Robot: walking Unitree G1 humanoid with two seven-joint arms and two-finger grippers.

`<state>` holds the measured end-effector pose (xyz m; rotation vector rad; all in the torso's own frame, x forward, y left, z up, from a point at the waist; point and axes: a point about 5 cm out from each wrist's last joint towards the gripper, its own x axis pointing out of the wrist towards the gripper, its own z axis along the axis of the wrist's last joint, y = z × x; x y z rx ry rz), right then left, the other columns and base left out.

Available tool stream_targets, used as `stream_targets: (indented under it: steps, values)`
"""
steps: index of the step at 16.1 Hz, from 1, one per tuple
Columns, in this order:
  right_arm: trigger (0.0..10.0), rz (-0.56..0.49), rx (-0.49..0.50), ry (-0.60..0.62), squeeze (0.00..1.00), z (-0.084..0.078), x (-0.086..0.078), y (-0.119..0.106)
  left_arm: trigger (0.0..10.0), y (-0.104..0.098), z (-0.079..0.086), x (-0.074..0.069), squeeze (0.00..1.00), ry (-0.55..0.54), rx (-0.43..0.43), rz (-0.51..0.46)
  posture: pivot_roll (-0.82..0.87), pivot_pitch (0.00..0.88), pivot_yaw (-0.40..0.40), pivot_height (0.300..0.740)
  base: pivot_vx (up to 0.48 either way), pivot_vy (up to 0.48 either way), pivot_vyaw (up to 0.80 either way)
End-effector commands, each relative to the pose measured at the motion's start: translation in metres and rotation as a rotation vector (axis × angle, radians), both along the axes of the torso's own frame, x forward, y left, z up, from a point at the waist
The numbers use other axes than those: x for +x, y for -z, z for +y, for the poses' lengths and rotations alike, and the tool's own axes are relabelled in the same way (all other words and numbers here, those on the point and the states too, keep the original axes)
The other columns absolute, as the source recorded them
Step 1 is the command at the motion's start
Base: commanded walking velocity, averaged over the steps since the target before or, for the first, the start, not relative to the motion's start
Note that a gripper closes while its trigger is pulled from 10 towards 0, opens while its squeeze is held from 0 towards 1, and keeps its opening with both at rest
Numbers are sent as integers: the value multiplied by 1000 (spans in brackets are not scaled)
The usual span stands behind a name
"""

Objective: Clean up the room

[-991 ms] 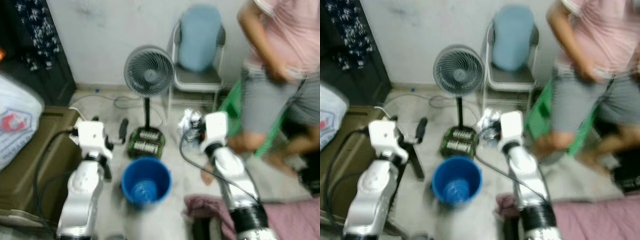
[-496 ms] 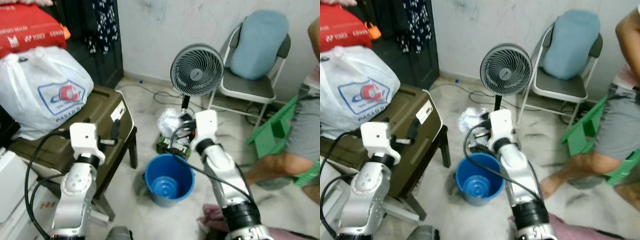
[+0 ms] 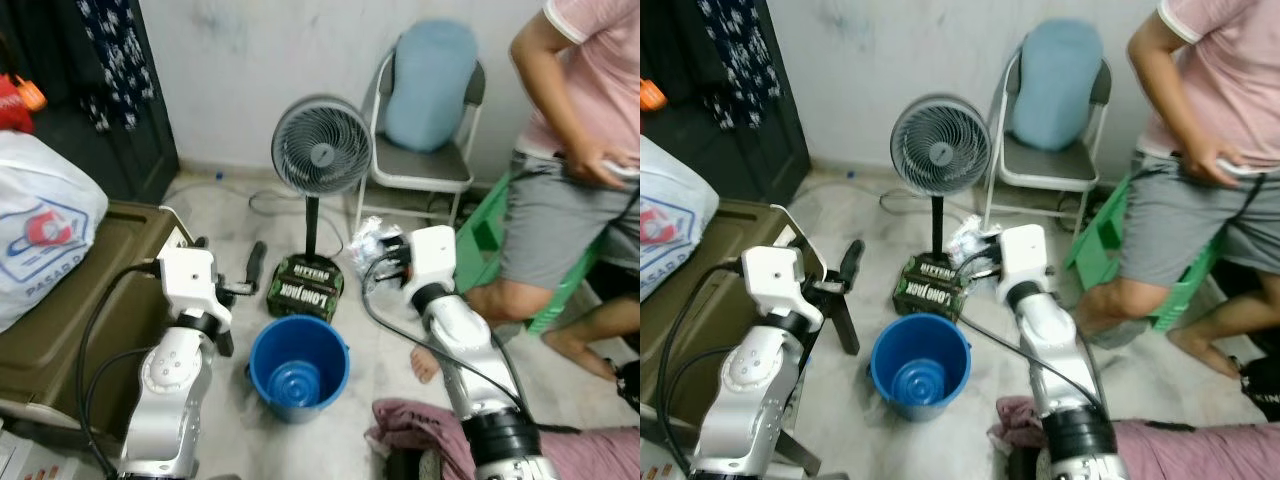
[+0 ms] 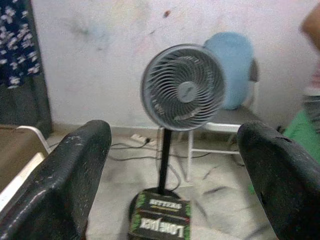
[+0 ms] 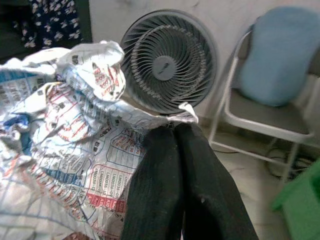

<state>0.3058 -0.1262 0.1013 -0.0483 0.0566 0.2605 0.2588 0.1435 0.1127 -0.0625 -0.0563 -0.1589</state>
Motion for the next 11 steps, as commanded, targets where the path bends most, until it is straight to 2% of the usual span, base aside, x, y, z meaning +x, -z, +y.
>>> stream_targets:
  steps: [1, 7, 11]
  values:
    - [10000, -4, 4, -18, 0, 7, 2, -3, 10000, -3, 4, 0, 0, -3, 2, -9, 37, 0, -49, 740, 352, 0, 0]
    - [10000, -12, 2, -28, 0, 10, 1, -3, 10000, -3, 6, 0, 0, -14, 12, -8, 39, 0, -43, 740, 332, 0, 0]
    - [10000, -12, 4, -32, 0, 11, 1, -3, 10000, -2, 9, 2, 0, -50, 33, 2, 42, 0, -42, 740, 0, 0, 0]
